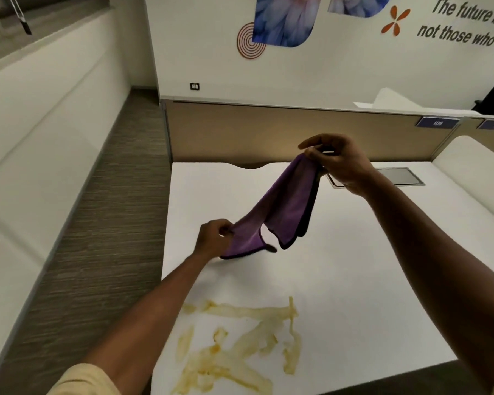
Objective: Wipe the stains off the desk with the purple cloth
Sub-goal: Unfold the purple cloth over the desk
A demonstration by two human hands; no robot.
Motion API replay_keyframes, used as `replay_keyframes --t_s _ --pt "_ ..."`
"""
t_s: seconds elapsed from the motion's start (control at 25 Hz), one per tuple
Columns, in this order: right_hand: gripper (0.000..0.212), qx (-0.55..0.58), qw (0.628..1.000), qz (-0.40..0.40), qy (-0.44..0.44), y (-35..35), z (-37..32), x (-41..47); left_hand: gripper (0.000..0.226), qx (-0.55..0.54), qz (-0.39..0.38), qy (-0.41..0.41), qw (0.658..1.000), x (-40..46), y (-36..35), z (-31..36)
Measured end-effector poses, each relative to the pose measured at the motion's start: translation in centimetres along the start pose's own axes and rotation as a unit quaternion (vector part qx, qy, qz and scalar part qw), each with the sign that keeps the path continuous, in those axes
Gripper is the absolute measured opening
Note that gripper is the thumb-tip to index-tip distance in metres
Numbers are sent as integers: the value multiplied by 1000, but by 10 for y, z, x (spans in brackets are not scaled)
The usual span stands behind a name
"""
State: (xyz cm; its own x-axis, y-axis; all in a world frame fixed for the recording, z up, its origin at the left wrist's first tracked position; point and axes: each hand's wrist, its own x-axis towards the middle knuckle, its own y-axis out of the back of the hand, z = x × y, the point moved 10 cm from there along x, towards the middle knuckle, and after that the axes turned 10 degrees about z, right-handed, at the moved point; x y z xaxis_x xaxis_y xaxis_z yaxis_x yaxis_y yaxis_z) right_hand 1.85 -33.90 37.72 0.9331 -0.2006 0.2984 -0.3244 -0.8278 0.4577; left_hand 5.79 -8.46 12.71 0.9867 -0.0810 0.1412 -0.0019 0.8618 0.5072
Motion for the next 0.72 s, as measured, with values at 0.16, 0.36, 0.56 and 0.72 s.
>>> replay_keyframes --t_s 0.16,0.36,0.56,0.72 --pt "10 18 998 -22 -56 33 40 -7 9 48 0 -15 999 29 35 8" --pt "17 -220 972 -40 -65 59 94 -17 14 127 -19 -83 988 63 55 40" --pt "18 -293 953 70 -40 66 127 -36 24 140 14 -145 979 81 51 76" --pt "23 -271 952 134 -46 65 167 -91 23 135 10 -207 969 44 29 68"
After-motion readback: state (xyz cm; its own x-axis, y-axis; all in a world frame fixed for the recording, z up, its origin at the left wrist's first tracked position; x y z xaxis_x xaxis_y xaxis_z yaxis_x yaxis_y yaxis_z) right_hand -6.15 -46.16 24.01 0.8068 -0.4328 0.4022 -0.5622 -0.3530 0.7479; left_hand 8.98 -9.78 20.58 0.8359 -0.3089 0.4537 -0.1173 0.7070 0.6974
